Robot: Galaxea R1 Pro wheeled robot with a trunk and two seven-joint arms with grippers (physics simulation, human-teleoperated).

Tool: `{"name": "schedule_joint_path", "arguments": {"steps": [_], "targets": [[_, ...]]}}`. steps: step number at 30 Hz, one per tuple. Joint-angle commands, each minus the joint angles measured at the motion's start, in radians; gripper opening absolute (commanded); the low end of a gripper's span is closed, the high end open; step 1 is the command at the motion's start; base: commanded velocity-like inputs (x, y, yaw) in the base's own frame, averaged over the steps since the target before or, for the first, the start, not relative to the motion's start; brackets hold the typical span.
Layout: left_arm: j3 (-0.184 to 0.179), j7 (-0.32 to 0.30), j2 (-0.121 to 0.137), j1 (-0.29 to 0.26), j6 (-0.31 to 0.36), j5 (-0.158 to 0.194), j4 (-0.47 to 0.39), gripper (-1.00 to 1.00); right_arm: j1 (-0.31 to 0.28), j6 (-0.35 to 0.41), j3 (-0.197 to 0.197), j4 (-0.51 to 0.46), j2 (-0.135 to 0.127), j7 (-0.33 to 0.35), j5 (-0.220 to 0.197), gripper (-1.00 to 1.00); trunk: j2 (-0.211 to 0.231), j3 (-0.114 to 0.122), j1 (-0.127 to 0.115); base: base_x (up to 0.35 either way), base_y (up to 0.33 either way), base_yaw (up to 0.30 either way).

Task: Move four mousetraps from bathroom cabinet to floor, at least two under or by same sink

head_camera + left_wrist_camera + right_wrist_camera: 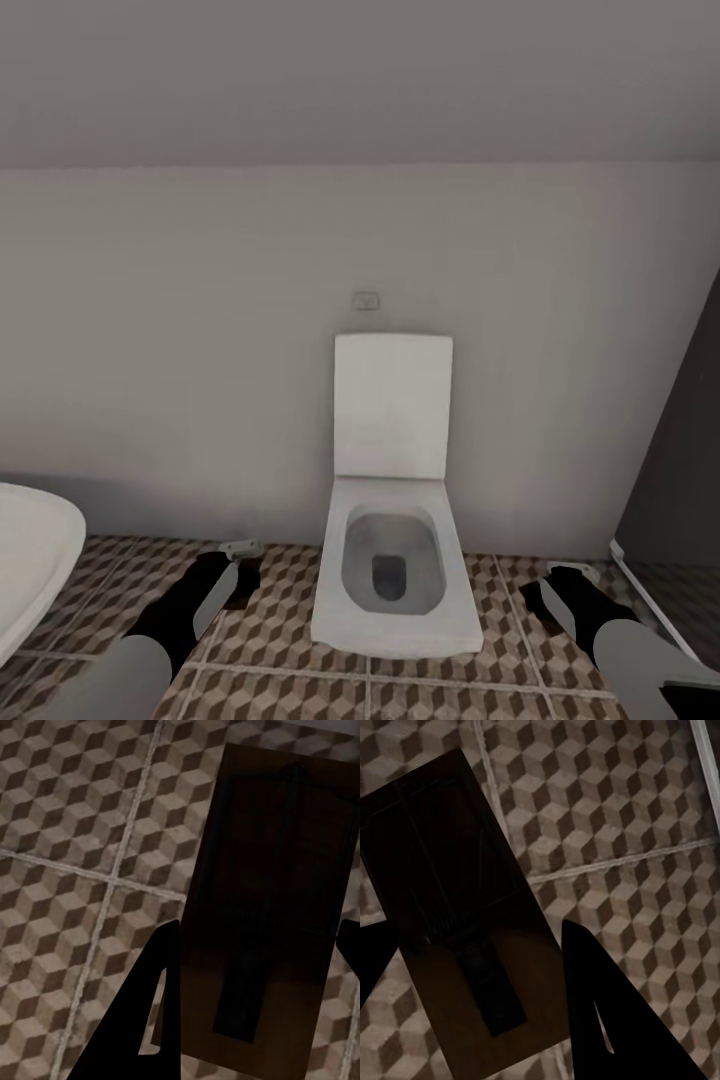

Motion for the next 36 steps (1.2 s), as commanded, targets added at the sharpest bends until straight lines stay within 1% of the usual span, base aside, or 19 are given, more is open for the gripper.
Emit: {"name": "schedule_joint_path", "arguments": {"steps": [1,4,7,10,11,36], "targets": [[-0.008,0.009,0.002,-0.001,0.003,0.01,-0.002,-1.0,0.0,0.003,-0.004,-0.002,0.0,-0.003,-0.009,-1.0,-0.008,-0.004,0.004,0.0,0.0,0.0],[-0.008,0.01,0.003,-0.001,0.003,0.01,-0.003,-1.0,0.0,0.002,-0.004,-0.002,0.0,-0.003,-0.008,-1.0,-0.029,-0.014,0.015,0.0,0.0,0.0],[-0.007,0.119,-0.001,-0.001,0.003,0.008,-0.002,-1.0,0.0,-0.001,-0.004,-0.002,0.0,-0.004,-0.008,-1.0,-0.05,-0.023,0.027,0.0,0.0,0.0],[-0.006,0.18,-0.004,-0.001,0.002,0.007,-0.001,-1.0,0.0,-0.002,-0.004,-0.002,0.0,-0.004,-0.008,-1.0,-0.071,-0.033,0.038,0.0,0.0,0.0],[-0.006,0.187,-0.004,-0.001,0.003,0.008,0.0,-1.0,0.0,-0.002,-0.004,-0.002,0.0,-0.004,-0.008,-1.0,-0.078,-0.036,0.042,0.0,0.0,0.0],[-0.007,0.196,-0.002,-0.001,0.003,0.013,0.0,-1.0,0.0,0.003,-0.004,-0.002,0.002,-0.003,-0.003,-1.0,-0.253,-0.114,0.138,0.0,0.0,0.0]]}}
